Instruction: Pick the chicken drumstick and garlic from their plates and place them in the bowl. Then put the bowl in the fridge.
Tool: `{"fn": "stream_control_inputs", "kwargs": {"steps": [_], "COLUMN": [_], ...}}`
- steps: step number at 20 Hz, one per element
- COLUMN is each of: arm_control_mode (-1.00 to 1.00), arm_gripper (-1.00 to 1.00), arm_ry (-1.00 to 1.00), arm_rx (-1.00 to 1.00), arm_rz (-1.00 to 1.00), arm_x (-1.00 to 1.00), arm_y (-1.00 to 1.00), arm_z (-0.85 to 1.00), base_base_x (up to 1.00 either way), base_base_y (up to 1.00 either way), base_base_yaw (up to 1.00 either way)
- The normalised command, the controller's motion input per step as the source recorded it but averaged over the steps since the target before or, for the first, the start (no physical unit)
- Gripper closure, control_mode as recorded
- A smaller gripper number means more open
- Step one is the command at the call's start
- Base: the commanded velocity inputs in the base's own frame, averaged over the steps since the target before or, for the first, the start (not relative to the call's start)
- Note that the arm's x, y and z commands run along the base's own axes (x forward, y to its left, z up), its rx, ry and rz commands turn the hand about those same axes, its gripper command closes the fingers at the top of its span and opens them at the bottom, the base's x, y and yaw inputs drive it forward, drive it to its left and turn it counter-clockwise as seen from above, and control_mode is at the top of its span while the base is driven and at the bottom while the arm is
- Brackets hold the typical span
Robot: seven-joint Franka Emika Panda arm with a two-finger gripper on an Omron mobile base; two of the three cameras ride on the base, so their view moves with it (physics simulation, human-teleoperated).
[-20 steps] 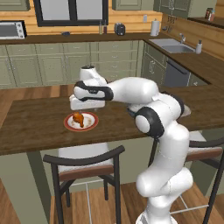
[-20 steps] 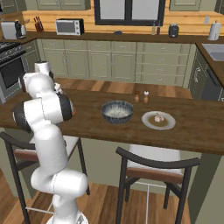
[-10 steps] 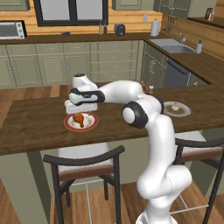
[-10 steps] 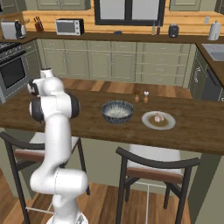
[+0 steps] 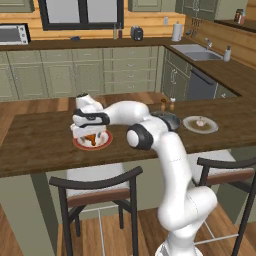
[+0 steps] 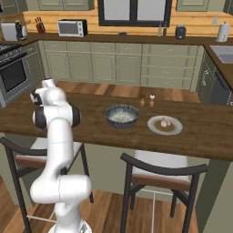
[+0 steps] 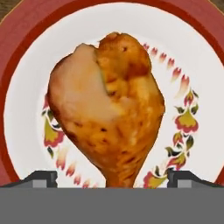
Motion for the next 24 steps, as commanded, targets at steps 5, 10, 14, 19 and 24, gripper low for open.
{"fn": "stream_control_inputs", "kwargs": {"steps": [5,10,14,19,24], "arm_control_mode": [-1.0,-1.0,-1.0,-1.0,-1.0], "arm_gripper": [1.0,1.0,1.0,1.0,1.0], "arm_ry": [0.0,-0.06,-0.19,-0.4,-0.4], "arm_rx": [-0.1,0.01,0.03,0.07,0.1], "arm_rz": [0.08,0.0,0.0,-0.03,-0.11], "arm_x": [0.0,-0.46,-0.93,-1.0,-0.72], "arm_y": [-0.01,-0.44,-0.8,-0.82,-0.8], "arm_z": [-0.44,0.0,0.0,0.51,1.0], "base_base_x": [0.0,0.0,0.0,0.0,0.0], "base_base_y": [0.0,0.0,0.0,0.0,0.0], "base_base_yaw": [0.0,0.0,0.0,0.0,0.0]}}
